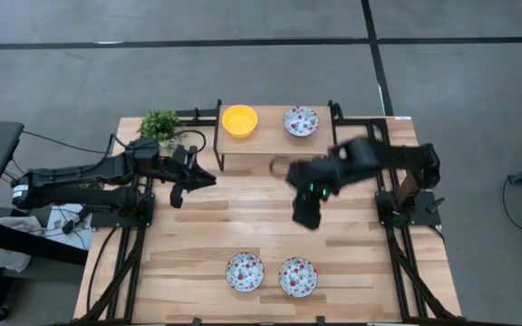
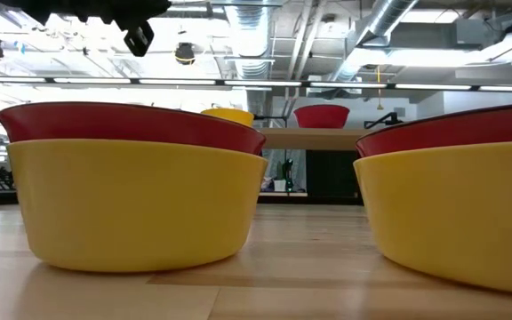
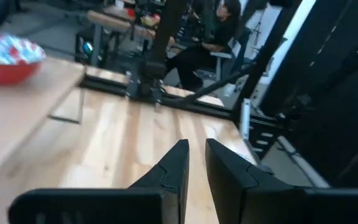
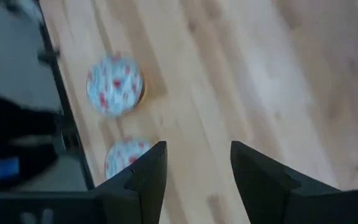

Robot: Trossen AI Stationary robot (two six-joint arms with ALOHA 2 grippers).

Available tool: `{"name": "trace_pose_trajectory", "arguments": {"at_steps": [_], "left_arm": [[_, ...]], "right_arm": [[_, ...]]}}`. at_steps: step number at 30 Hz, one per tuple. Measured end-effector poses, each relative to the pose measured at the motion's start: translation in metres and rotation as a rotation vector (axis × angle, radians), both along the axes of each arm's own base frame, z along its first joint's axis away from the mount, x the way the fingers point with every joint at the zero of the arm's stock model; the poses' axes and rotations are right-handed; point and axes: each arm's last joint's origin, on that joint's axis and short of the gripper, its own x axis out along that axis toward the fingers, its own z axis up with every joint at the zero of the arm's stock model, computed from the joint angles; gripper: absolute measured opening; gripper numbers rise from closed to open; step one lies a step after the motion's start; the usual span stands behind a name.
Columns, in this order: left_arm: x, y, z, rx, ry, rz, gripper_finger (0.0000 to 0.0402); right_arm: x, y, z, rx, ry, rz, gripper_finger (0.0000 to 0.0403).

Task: Pick & Place Mini bowls
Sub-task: Stack the right white bowl on top of the white bowl on the shelf

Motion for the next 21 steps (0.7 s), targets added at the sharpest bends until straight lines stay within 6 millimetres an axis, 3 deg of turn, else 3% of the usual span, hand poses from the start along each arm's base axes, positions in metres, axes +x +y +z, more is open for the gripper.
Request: {"name": "trace_pose_trajectory", "arguments": {"at_steps": [10, 16, 21], "left_arm": [[0.024, -0.043, 0.003, -0.125, -0.074, -0.194, 0.0053], [0.036, -0.074, -0.008, -0.12, -0.044, -0.186, 0.0053], [0.041, -0.09, -0.016, -0.139, -0.002, -0.158, 0.0053]], "right_arm": [[-0.006, 0.061, -0.077, -0.075, 0.251, 0.013, 0.0134], [-0.008, 0.089, -0.122, -0.115, 0.241, -0.019, 0.0126], [-0.01, 0.103, -0.151, -0.104, 0.199, -0.143, 0.013]]}}
